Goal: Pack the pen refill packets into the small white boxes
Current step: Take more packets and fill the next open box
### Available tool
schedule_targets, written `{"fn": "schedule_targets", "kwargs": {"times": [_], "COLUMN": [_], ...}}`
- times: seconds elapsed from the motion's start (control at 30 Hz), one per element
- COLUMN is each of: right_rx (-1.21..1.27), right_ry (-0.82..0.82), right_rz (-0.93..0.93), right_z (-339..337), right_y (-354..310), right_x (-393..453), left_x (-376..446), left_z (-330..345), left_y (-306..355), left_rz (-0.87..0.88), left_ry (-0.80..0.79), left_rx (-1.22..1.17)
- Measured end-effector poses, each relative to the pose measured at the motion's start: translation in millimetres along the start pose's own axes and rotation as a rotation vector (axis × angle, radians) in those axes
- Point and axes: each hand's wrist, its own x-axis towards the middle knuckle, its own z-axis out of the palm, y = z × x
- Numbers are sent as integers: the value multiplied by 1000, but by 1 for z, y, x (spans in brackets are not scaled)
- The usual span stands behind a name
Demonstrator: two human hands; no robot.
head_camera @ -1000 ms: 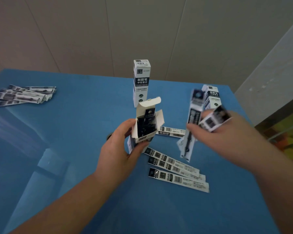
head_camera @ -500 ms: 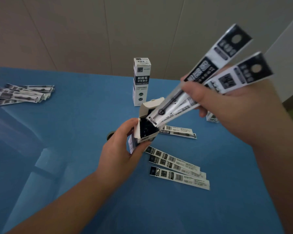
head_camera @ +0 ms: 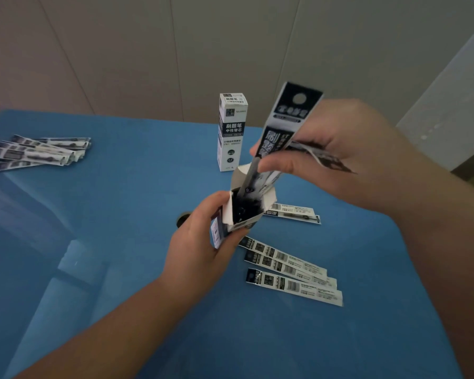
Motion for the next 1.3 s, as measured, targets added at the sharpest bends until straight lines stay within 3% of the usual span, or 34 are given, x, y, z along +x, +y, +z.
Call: {"fn": "schedule_targets", "kwargs": {"times": [0.33, 0.47, 0.6, 0.7, 0.87, 1.1, 1.3], "right_rx": [43, 64, 216, 137, -185, -305, -354], "right_ry": [-174, -136, 5, 0, -228, -248, -425], "right_rz": [63, 138, 254, 287, 409, 380, 391], "right_z": [47, 53, 47, 50, 61, 43, 47], "right_y": [5, 7, 4, 1, -10, -28, -36], "right_x": [1, 1, 0, 0, 7, 10, 22], "left_x": [0, 1, 3, 2, 1, 1, 0], "left_z": [1, 1, -1, 1, 2, 2, 2], "left_y": [-1, -1, -1, -2, -1, -1, 2], "left_rz": [9, -11, -15, -16, -43, -51, -43], "left_ry": [-1, 21, 19, 8, 4, -3, -5], "left_rx": [-8, 6, -8, -1, -15, -19, -14]}}
